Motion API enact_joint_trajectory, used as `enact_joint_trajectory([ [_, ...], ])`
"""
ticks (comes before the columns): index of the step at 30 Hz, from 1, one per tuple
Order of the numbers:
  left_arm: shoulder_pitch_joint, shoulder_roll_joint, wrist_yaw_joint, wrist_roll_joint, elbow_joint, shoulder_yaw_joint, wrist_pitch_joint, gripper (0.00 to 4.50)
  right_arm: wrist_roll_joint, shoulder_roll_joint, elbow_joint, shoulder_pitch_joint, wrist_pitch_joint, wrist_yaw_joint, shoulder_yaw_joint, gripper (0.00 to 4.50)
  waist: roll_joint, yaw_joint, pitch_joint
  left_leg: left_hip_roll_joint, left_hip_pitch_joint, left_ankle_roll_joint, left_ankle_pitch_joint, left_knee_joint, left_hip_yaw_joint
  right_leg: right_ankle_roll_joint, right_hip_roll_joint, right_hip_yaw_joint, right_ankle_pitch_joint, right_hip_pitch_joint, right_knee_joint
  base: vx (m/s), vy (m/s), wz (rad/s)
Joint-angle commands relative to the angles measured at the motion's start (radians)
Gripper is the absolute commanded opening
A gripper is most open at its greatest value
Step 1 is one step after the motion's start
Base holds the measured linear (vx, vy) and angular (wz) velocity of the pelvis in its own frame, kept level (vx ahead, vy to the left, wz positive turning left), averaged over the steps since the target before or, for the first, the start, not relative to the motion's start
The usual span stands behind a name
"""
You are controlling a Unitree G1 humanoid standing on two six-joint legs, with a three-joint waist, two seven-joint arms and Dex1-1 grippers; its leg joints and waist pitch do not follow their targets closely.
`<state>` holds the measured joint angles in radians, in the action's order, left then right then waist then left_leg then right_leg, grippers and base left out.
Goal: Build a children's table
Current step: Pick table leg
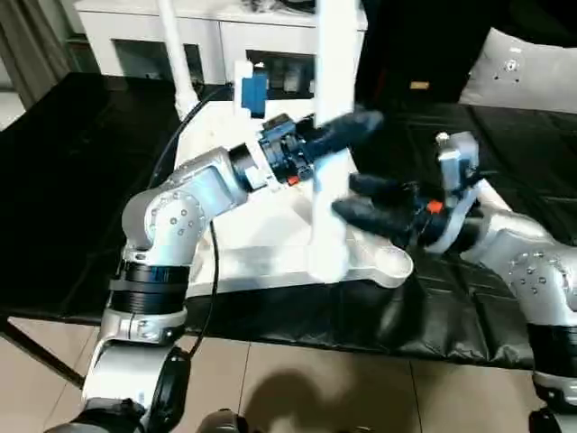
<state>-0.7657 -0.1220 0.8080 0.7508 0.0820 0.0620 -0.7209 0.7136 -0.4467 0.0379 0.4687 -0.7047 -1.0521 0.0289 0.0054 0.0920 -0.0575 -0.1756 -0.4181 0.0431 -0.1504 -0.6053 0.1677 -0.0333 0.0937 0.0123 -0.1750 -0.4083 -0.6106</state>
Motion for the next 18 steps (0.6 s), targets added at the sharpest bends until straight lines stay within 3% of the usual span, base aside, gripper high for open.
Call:
enact_joint_trajectory([
  [1, -0.028, -0.005, 0.015, -0.006, -0.022, -0.015, 0.010, 1.84, -0.002, -0.005, 0.013, 0.014, -0.011, 0.002, -0.010, 3.68, -0.010, 0.003, 0.077, -0.031, 0.034, -0.023, -0.208, 0.072, 0.001, 0.242, 0.029, -0.008, -0.161, 0.045, 0.062, 0.000, 0.000, 0.00],
  [18, -0.026, 0.001, 0.010, -0.048, -0.010, -0.041, 0.057, 1.84, -0.024, 0.021, -0.006, 0.014, -0.031, 0.034, -0.053, 2.22, -0.010, 0.003, 0.079, -0.031, 0.034, -0.020, -0.196, 0.071, 0.000, 0.243, 0.028, -0.007, -0.140, 0.046, 0.058, 0.000, 0.000, 0.00],
])
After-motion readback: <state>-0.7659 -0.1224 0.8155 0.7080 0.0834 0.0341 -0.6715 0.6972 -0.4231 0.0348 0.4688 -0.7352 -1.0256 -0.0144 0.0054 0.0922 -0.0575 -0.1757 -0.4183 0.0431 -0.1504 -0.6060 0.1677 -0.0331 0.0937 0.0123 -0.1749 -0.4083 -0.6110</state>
